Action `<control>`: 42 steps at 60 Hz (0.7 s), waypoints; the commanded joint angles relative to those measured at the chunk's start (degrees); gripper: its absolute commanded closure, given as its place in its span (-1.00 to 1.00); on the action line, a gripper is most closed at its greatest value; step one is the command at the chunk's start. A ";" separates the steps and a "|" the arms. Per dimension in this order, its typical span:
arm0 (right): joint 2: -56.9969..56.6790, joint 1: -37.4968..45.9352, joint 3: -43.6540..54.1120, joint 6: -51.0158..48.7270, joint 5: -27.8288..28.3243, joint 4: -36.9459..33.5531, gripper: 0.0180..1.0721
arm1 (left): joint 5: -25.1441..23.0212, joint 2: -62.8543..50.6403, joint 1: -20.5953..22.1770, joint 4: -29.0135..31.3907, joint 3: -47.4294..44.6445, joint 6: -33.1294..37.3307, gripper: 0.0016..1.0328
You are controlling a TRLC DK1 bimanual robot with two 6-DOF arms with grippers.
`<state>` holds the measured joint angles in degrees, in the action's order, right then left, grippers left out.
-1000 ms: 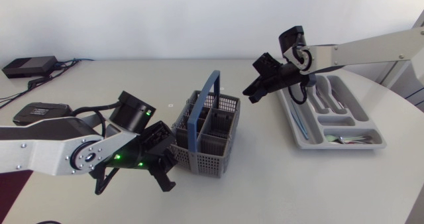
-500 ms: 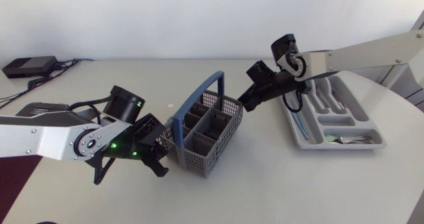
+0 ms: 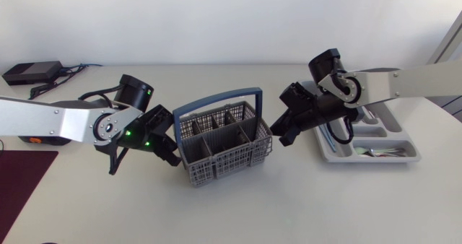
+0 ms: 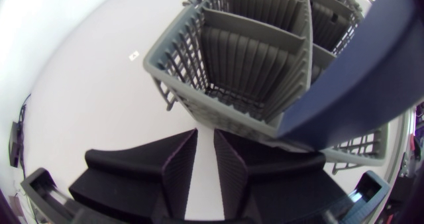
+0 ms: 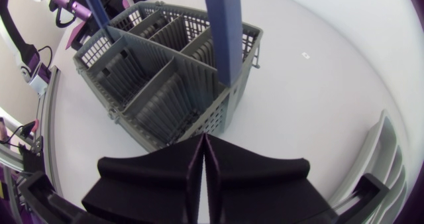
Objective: Unload the cutlery basket into the drawer organizer.
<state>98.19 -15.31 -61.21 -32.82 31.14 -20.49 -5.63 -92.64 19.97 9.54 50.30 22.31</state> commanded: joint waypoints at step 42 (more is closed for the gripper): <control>4.38 -3.67 -5.32 5.04 -0.46 3.09 0.89 | -3.42 -12.12 -1.77 -1.89 15.79 0.11 0.55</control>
<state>100.77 -16.69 -64.27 -29.76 29.47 -19.81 -6.33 -103.13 16.19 7.68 65.25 21.50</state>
